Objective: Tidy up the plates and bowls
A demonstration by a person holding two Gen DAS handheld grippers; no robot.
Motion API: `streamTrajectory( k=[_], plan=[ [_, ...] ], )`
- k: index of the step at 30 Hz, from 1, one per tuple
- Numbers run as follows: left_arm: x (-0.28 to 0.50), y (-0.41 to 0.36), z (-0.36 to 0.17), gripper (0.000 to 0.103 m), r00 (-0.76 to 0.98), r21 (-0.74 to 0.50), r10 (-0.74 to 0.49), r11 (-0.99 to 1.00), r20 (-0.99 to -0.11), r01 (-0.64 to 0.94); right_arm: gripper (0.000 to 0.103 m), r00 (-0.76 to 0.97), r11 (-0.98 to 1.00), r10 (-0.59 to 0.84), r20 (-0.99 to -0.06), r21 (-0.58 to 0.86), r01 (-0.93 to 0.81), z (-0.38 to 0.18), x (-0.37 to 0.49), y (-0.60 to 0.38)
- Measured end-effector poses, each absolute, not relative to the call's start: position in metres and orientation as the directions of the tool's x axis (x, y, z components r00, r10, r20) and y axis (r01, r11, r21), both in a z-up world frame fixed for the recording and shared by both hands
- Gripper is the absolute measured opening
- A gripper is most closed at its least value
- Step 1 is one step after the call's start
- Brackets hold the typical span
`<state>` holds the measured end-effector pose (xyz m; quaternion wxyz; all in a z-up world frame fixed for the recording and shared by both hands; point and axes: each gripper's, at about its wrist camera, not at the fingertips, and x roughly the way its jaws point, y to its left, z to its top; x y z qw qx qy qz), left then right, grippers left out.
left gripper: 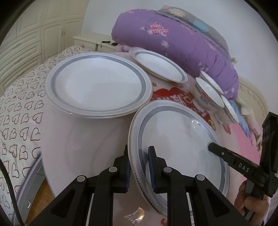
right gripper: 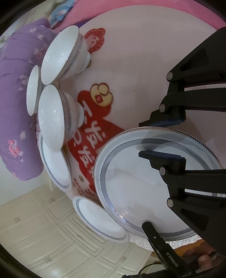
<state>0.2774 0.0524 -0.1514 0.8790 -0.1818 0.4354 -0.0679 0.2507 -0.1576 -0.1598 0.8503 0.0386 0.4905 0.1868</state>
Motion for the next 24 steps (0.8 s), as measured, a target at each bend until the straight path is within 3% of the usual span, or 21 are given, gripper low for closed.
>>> streamTrajectory(
  k=[24],
  plan=[
    [0.192,0.089,-0.141,0.016,0.624,-0.376,-0.249,0.923,-0.74,-0.078,0.026,0.45,0.921,0.338,-0.827,0.193,-0.337,-0.159,0.194,-0.126]
  ],
)
